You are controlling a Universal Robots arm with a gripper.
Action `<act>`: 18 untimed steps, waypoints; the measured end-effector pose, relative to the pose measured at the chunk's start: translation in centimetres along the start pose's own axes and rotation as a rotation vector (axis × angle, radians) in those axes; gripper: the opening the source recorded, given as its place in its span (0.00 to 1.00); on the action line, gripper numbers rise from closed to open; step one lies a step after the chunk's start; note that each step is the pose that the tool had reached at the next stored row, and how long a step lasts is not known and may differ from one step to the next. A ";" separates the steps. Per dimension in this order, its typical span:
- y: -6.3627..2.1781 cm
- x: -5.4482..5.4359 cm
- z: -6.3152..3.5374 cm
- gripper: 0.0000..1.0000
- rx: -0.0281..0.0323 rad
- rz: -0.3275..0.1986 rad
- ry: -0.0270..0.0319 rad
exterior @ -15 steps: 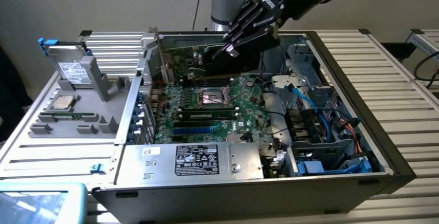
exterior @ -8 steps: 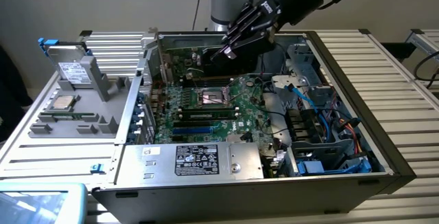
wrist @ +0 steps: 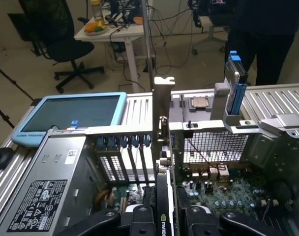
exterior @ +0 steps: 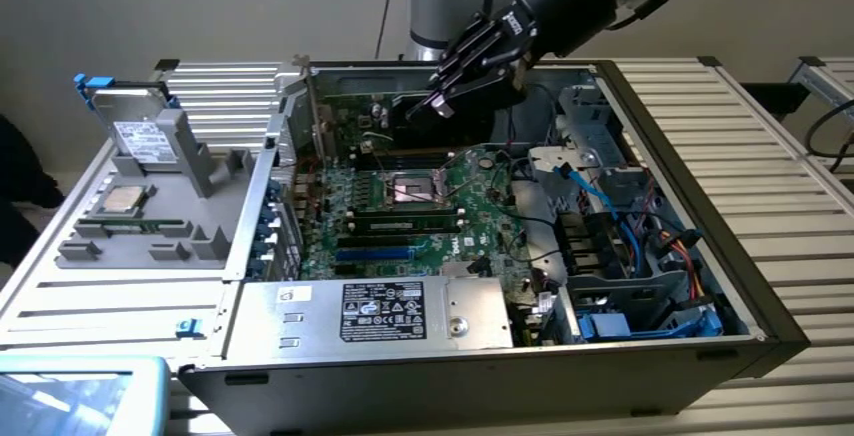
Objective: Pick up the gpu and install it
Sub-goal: 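Insert the gpu into the slot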
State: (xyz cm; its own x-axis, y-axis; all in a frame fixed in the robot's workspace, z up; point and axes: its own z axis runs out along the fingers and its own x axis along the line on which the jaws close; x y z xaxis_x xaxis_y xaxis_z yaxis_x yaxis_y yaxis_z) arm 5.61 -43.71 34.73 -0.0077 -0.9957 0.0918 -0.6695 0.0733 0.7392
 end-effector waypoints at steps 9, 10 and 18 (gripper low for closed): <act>-1.16 -0.9 1.06 0.28 -0.0042 0.000 0.0003; -1.26 -0.9 1.22 0.28 -0.0044 0.000 0.0004; -1.46 -0.9 3.16 0.28 -0.0047 -0.003 -0.0014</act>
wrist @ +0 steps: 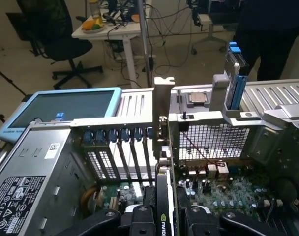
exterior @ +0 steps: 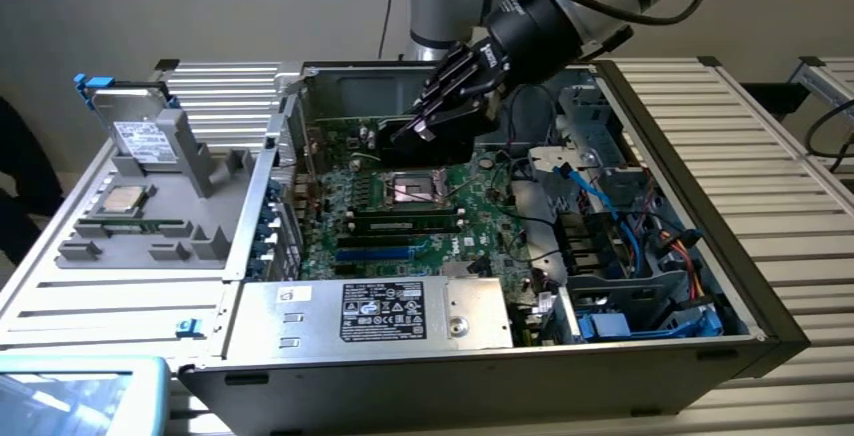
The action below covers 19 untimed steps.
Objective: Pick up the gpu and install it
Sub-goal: 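Insert the gpu into the slot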
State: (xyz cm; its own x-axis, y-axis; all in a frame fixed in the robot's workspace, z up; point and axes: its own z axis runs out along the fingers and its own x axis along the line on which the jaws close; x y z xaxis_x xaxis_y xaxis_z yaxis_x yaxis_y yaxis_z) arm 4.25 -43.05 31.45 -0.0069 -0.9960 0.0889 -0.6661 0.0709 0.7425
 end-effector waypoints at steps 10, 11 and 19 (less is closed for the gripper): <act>-0.73 0.4 1.53 0.28 0.0000 -0.027 -0.0223; -0.86 0.4 1.66 0.28 -0.0001 -0.029 -0.0243; -1.41 0.7 2.61 0.28 -0.0012 -0.054 -0.0466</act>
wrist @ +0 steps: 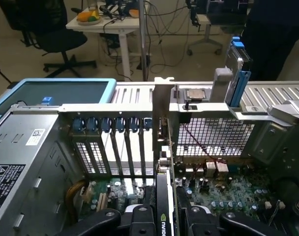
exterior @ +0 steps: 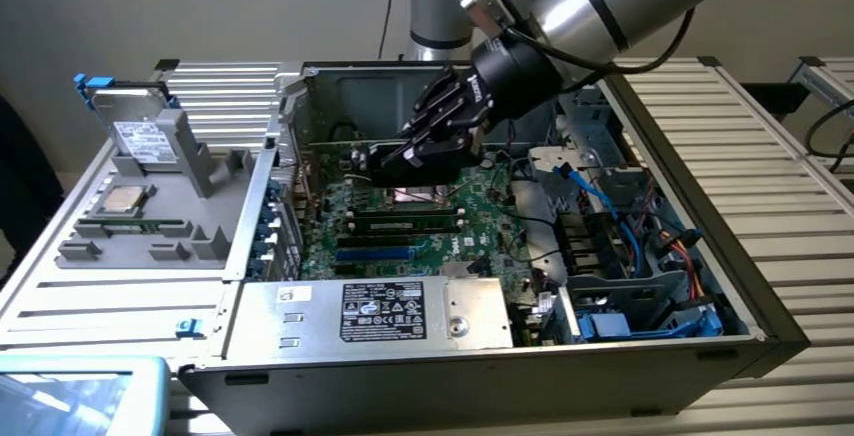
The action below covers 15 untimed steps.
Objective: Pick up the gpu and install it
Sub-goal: 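Insert the gpu into the slot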
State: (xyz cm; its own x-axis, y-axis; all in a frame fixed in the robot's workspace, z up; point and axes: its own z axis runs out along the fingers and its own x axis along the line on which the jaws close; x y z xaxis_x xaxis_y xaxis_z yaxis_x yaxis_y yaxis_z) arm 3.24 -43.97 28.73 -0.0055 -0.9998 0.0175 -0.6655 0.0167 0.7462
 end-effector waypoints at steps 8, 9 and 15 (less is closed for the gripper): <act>-0.65 0.4 0.94 0.28 -0.0060 -0.010 -0.0090; -0.66 0.4 0.96 0.28 -0.0074 -0.010 -0.0090; -0.94 0.4 1.35 0.28 -0.0056 -0.014 -0.0122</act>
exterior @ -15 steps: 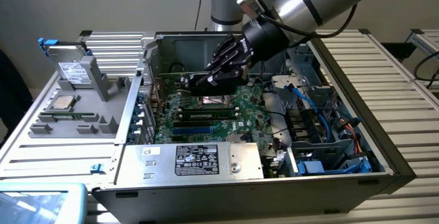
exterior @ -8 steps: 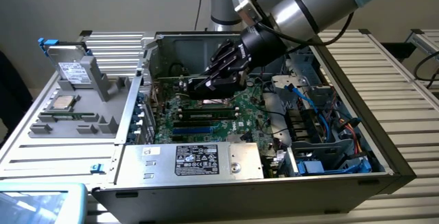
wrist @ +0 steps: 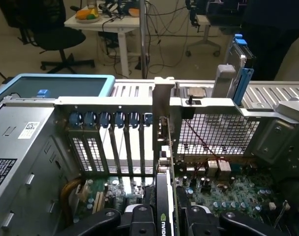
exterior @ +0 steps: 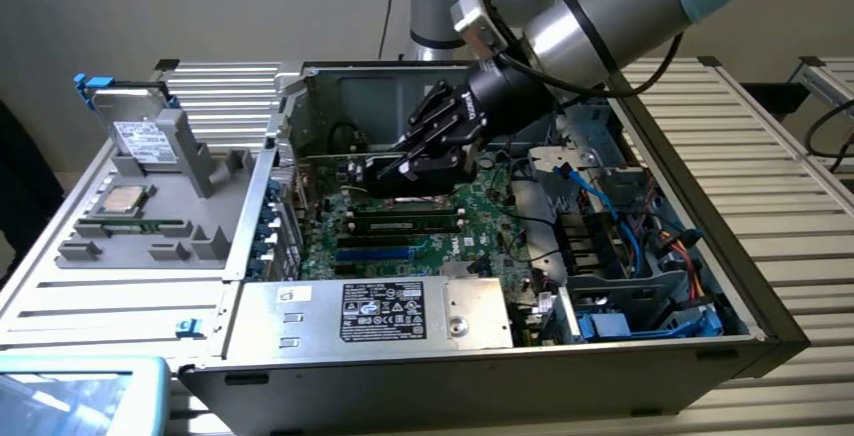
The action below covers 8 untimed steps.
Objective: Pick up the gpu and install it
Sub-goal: 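Insert the gpu into the slot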
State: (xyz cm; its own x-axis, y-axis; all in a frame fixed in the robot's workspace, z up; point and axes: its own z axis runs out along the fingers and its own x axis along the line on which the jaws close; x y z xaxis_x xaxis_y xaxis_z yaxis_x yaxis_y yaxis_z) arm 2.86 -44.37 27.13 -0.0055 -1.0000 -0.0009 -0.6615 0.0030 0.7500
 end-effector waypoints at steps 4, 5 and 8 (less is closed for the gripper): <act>-0.31 0.1 0.31 0.28 -0.0023 -0.010 -0.0086; -0.37 0.1 0.37 0.28 -0.0037 -0.014 -0.0120; -0.56 0.5 0.53 0.28 -0.0088 -0.025 -0.0220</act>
State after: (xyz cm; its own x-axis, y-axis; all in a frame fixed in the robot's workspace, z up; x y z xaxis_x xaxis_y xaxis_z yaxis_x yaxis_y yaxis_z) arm 2.83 -44.86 26.36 -0.0057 -0.9994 -0.0341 -0.6550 -0.0220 0.7553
